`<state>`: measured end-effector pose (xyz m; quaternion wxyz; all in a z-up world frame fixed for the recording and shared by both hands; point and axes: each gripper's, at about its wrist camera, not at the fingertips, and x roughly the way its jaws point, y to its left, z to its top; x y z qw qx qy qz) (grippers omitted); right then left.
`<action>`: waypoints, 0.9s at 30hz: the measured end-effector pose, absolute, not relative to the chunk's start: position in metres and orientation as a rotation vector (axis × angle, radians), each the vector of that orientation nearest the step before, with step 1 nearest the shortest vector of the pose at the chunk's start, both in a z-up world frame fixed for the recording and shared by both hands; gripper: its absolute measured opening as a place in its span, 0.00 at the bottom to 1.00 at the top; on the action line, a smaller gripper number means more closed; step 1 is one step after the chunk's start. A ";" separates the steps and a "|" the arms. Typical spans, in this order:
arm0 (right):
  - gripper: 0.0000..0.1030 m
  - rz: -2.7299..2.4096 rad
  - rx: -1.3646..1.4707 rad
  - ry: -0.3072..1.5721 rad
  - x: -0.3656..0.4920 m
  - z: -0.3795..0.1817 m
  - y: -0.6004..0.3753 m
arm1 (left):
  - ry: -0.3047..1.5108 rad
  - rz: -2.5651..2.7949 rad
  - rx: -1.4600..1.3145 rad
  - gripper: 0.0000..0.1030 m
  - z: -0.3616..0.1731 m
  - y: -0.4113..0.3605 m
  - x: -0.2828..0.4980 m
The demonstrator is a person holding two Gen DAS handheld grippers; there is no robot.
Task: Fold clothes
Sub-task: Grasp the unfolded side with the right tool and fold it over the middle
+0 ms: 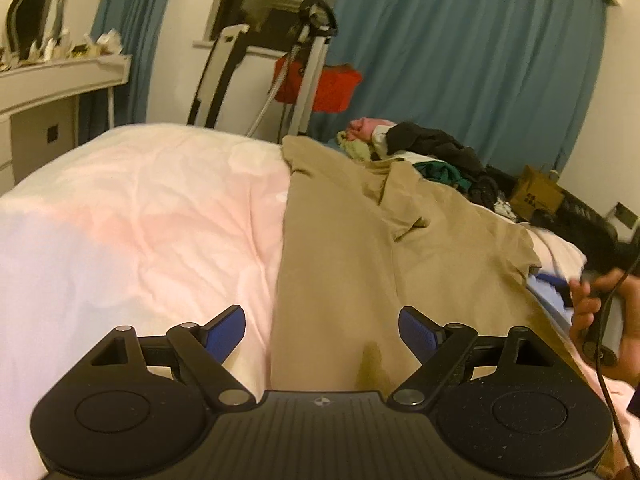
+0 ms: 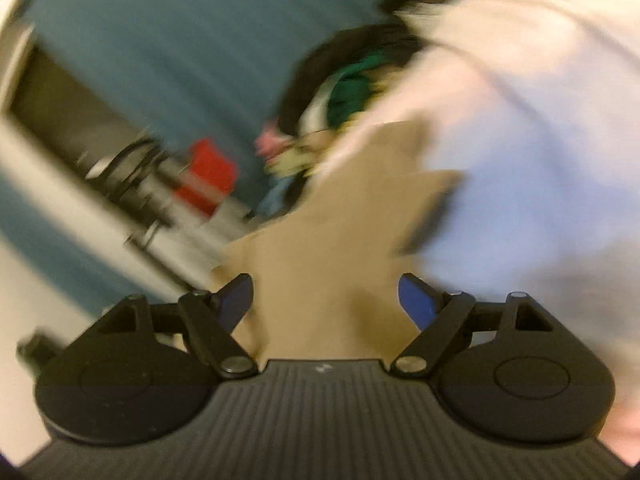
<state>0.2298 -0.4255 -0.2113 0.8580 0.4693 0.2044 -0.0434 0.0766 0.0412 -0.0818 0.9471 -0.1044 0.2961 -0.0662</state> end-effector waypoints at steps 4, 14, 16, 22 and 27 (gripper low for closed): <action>0.79 -0.104 1.074 0.425 0.239 -0.242 -0.448 | 0.605 -0.118 -0.212 0.83 -0.085 0.035 0.079; 0.75 0.011 0.925 0.347 0.324 -0.249 -0.453 | 0.625 -0.126 -0.181 0.83 -0.106 0.026 0.098; 0.69 -0.012 0.884 0.351 0.339 -0.247 -0.451 | 0.633 -0.128 -0.192 0.83 -0.110 0.025 0.106; 0.06 -0.138 0.814 0.339 0.363 -0.220 -0.462 | 0.653 -0.126 -0.216 0.83 -0.116 0.025 0.124; 0.06 -0.166 0.611 0.348 0.363 -0.169 -0.441 | 0.619 -0.112 -0.227 0.83 -0.102 0.032 0.121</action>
